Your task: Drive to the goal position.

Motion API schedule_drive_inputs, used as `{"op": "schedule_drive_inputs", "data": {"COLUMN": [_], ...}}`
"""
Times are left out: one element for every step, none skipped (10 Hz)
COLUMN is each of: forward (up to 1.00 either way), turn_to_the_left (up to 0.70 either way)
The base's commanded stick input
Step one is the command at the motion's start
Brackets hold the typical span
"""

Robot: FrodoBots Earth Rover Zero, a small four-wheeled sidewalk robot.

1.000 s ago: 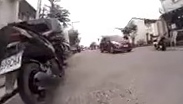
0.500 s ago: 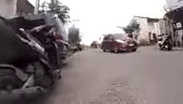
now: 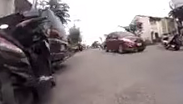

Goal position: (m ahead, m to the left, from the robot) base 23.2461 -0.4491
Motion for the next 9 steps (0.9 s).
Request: {"op": "schedule_drive_inputs", "data": {"forward": [0.85, 0.85, 0.85, 0.85, 0.85, 0.85, 0.85, 0.85, 0.85], "turn_to_the_left": [0.0, 0.0, 0.0, 0.0, 0.0, 0.0, 0.0, 0.0, 0.0]}}
